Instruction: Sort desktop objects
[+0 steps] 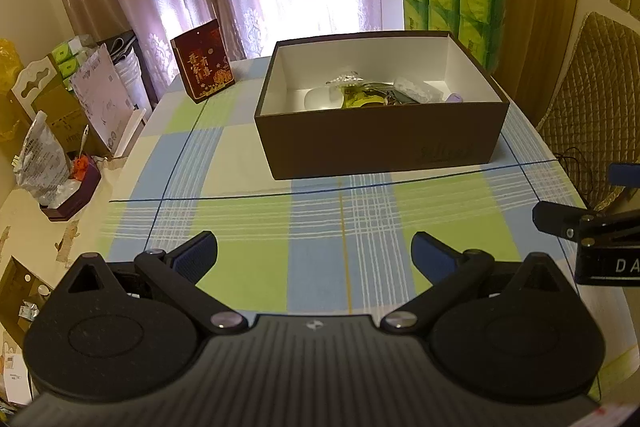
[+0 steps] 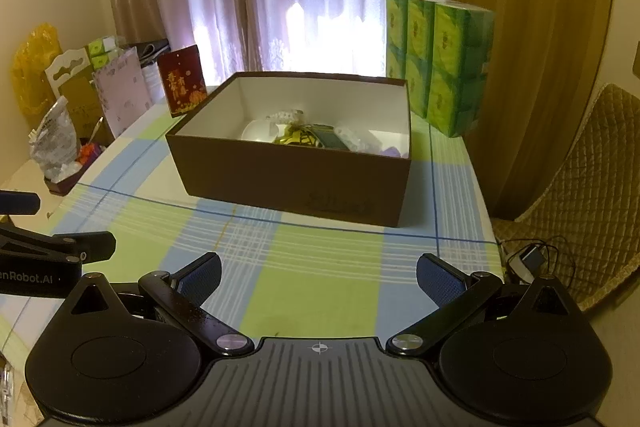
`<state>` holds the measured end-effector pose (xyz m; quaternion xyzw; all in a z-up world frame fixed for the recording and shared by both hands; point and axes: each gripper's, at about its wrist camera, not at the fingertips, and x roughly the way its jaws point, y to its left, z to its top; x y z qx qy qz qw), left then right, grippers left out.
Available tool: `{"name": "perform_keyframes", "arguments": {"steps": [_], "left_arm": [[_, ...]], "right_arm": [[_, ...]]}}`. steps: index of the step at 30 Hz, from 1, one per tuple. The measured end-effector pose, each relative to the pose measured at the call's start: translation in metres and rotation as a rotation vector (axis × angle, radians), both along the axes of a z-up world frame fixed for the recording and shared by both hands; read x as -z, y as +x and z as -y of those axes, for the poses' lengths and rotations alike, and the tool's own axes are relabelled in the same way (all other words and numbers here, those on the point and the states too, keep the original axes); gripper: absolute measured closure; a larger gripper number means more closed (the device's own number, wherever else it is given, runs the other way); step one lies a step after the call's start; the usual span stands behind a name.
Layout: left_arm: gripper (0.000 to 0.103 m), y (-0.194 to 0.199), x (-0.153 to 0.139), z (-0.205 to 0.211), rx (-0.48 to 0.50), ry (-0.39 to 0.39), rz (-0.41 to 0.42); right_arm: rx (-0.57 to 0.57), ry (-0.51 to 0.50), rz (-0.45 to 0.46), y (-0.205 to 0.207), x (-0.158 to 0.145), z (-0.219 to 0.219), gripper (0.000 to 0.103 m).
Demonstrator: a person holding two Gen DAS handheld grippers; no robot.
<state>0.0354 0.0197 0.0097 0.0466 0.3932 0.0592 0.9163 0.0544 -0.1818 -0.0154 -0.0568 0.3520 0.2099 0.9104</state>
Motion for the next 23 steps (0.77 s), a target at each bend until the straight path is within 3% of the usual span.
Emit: {"name": "perform_keyframes", "arguments": {"steps": [23], "left_arm": [[0.001,0.017,0.004,0.009,0.008,0.027,0.015]], "right_arm": [[0.007,-0.034,-0.007,0.012,0.011,0.003,0.002]]}}
